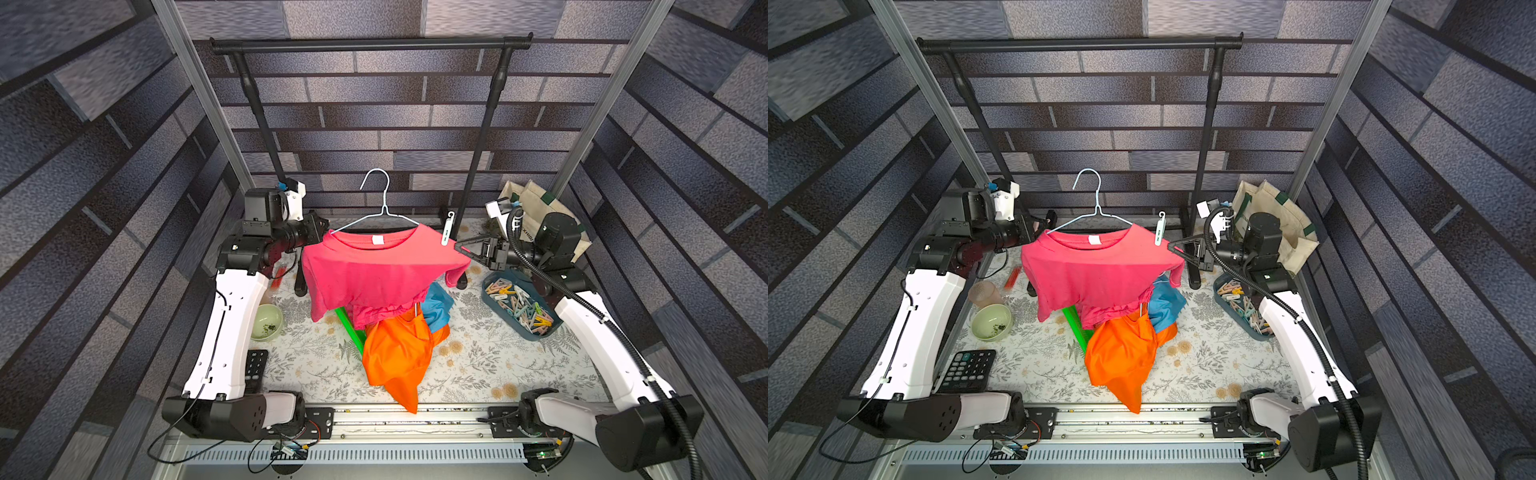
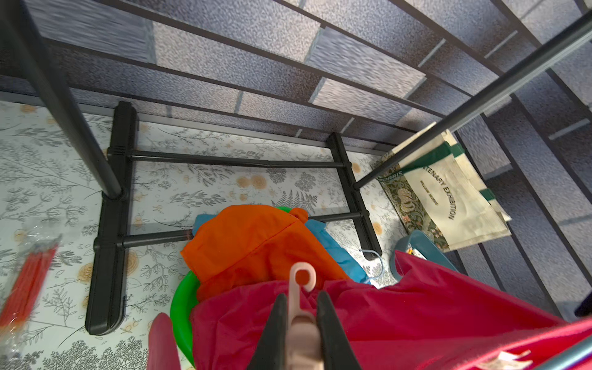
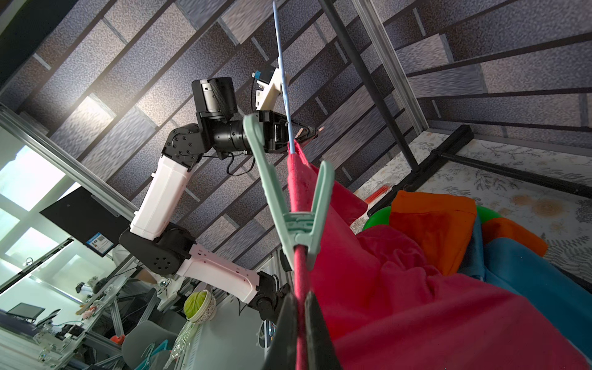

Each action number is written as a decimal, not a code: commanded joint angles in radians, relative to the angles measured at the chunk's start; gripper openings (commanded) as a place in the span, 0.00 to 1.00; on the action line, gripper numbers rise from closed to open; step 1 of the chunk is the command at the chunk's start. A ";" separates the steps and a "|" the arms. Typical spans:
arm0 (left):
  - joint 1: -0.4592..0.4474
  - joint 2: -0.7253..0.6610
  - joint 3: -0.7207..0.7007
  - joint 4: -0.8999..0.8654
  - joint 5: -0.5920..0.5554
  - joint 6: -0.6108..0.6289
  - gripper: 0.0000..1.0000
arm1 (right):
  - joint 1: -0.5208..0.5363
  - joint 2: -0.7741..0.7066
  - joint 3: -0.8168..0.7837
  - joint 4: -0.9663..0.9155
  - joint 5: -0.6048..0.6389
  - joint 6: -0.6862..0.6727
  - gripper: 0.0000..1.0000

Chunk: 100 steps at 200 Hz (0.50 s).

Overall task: Use clothespins to secure the t-shirt on both sides of the hanger
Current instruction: Pick up the clothespin from the hanger.

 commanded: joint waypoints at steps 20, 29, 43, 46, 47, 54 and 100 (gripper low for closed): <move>-0.109 0.034 0.070 -0.063 -0.242 -0.087 0.05 | 0.008 -0.062 -0.034 0.095 0.098 0.050 0.00; -0.128 0.039 0.077 -0.070 -0.296 -0.097 0.04 | 0.009 -0.062 -0.030 0.050 0.105 0.023 0.00; -0.148 0.049 0.090 -0.087 -0.358 -0.102 0.07 | 0.008 -0.066 -0.015 -0.043 0.127 -0.035 0.00; -0.151 0.051 0.093 -0.089 -0.370 -0.103 0.09 | 0.008 -0.068 -0.013 -0.059 0.134 -0.042 0.00; -0.152 0.052 0.094 -0.090 -0.373 -0.104 0.10 | 0.008 -0.068 -0.013 -0.064 0.135 -0.047 0.00; -0.154 0.055 0.093 -0.095 -0.384 -0.104 0.17 | 0.008 -0.071 -0.009 -0.092 0.147 -0.068 0.00; -0.145 0.027 0.045 -0.087 -0.433 -0.116 0.19 | 0.006 -0.061 0.019 -0.194 0.202 -0.131 0.00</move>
